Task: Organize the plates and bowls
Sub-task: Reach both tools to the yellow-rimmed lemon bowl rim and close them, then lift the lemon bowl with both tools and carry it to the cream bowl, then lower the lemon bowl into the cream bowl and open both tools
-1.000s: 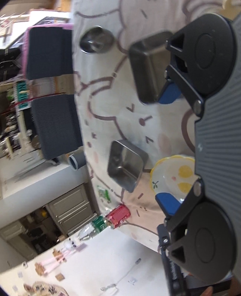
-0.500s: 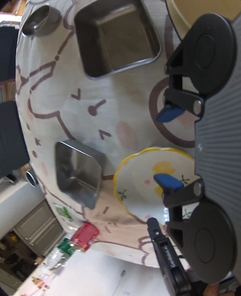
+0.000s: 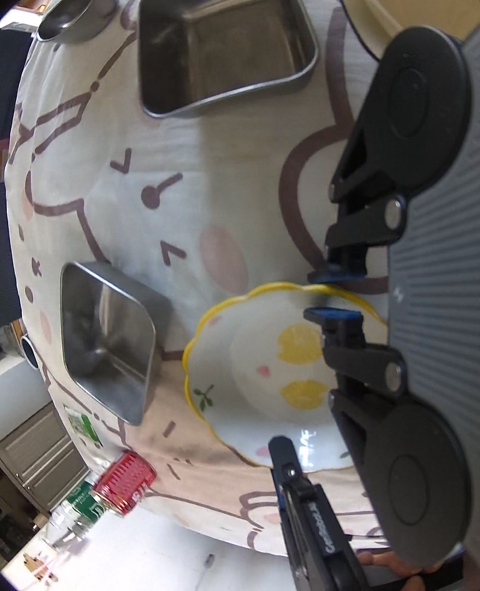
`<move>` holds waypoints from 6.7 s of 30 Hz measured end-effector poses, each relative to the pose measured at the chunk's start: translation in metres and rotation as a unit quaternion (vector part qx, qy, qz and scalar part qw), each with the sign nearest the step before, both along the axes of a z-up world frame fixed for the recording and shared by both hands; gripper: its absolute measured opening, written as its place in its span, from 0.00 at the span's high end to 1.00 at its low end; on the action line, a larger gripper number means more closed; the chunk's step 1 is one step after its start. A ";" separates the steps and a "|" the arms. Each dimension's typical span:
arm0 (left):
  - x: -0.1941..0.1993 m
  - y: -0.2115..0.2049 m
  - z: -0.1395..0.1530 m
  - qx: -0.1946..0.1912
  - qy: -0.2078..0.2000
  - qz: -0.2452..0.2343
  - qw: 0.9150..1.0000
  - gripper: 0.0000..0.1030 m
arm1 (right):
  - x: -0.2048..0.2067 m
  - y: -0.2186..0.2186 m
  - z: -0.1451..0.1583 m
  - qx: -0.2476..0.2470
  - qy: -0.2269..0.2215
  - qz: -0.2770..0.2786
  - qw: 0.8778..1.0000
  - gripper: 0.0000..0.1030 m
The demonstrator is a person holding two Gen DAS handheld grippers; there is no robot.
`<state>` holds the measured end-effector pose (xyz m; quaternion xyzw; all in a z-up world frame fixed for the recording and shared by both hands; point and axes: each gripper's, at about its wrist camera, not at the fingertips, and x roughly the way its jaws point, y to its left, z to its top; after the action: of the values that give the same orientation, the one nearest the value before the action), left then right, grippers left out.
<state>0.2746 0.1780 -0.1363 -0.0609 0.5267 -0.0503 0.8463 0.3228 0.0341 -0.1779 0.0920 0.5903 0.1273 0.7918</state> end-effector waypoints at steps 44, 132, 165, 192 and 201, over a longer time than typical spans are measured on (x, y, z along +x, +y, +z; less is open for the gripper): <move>-0.043 -0.032 0.057 0.000 -0.079 -0.002 0.997 0.91 | -0.015 -0.025 0.055 -0.001 -0.101 0.038 0.994 0.91; -0.105 -0.243 0.015 -0.009 0.010 -0.187 0.982 0.85 | -0.122 -0.220 0.067 -0.133 -0.052 -0.006 0.990 0.93; -0.109 -0.232 0.021 -0.024 0.004 -0.185 0.982 0.85 | -0.113 -0.228 0.049 -0.102 -0.021 -0.003 0.995 0.90; -0.116 -0.219 0.040 -0.036 -0.014 -0.179 0.983 0.85 | -0.128 -0.225 0.066 -0.105 -0.044 -0.008 0.993 0.67; -0.107 -0.208 0.066 -0.076 -0.060 -0.150 0.984 0.45 | -0.134 -0.232 0.094 -0.085 -0.109 -0.029 0.990 0.50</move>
<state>0.1672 -0.0303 -0.0704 -0.0421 0.4728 -0.2196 0.8523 0.1893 -0.1983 -0.0836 0.0272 0.5058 0.0629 0.8600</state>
